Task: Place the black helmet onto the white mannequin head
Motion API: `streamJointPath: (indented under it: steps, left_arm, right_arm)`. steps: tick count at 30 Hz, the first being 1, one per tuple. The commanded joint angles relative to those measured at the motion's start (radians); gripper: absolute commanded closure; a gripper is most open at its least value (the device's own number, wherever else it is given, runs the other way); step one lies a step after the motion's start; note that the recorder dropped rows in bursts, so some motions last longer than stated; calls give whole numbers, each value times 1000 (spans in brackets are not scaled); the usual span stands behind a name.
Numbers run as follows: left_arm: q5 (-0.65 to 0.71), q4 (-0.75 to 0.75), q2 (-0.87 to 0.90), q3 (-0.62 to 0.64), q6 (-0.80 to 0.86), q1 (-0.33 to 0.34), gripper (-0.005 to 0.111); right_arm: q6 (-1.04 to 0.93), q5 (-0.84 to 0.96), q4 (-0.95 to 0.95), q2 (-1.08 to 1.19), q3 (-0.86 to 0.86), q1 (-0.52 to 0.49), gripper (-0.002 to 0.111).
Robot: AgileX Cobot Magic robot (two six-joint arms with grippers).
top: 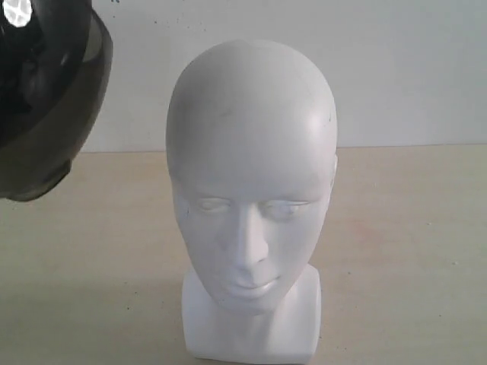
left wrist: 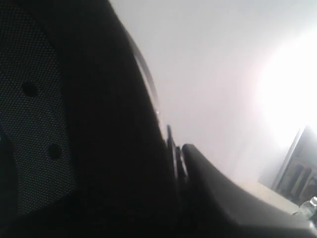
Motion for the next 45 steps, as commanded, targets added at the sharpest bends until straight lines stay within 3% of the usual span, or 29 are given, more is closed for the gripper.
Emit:
streamJointPath:
  steps: [1,7,9,15,21,24,29,39,45]
  left_arm:
    - [-34,51,-1,-96,9,-9,102]
    - [-149,51,95,-224,9,-9,102]
    - [-210,3,131,-268,100,-9,102]
    - [-368,-595,248,-359,760,-9,102]
    - [-430,-1073,311,-359,1222,-9,102]
    - [-531,-1241,315,-359,1344,-9,102]
    - [-628,-1338,321,-359,1333,-9,102]
    - [-724,-1158,325,-359,1135,-9,102]
    - [-805,-1269,328,-356,1135,-9,102]
  right_arm:
    - [-2,-12,-8,-4,-1,2,108]
    - [-4,-12,-8,-4,-1,2,108]
    - [-4,-12,-8,-4,-1,2,108]
    - [-1,-12,-8,-4,-1,2,108]
    - [-1,-12,-8,-4,-1,2,108]
    - [-1,-12,-8,-4,-1,2,108]
    - [-1,-12,-8,-4,-1,2,108]
    - [-4,-12,-8,-4,-1,2,108]
    - [-1,-12,-8,-4,-1,2,108]
